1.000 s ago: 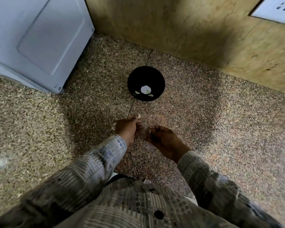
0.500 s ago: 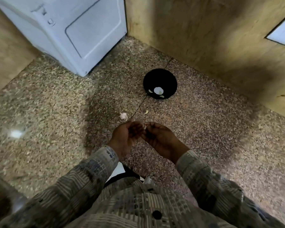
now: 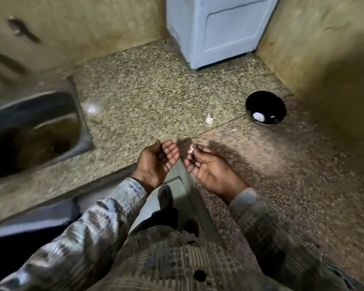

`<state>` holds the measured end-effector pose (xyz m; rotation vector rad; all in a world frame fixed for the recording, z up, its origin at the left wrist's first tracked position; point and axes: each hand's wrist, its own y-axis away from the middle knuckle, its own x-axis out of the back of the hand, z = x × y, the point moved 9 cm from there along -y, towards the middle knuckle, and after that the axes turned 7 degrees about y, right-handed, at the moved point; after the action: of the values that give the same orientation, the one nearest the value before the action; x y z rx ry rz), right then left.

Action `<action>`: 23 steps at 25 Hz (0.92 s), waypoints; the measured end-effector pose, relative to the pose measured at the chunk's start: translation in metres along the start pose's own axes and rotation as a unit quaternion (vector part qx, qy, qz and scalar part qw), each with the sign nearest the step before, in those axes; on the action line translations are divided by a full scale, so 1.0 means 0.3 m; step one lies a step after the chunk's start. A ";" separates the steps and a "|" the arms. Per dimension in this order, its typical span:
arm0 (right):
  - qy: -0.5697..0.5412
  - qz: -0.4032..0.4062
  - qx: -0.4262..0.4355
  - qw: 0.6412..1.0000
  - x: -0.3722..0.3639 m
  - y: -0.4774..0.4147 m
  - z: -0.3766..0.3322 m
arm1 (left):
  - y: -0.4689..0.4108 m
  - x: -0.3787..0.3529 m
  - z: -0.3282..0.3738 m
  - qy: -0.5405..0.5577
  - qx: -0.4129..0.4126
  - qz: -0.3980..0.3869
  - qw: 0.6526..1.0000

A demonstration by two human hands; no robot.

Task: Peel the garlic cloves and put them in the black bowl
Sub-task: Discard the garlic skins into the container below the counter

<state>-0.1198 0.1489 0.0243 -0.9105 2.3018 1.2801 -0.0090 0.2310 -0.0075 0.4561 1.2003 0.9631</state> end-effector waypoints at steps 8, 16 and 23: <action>0.155 -0.150 -0.106 0.971 -0.458 0.052 0.451 | 0.331 0.556 0.280 0.175 -0.142 0.040 0.973; 0.279 -0.253 -0.208 0.903 -0.936 0.086 1.047 | 0.709 1.239 0.561 0.305 -0.256 0.127 0.909; 0.356 -0.260 -0.279 0.853 -1.171 0.013 1.649 | 0.846 1.820 0.640 0.346 -0.247 0.225 0.877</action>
<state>0.1324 0.6977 -0.0320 -2.3552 1.8506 1.5322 0.0987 0.8512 -0.0645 -0.0533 1.4300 1.8889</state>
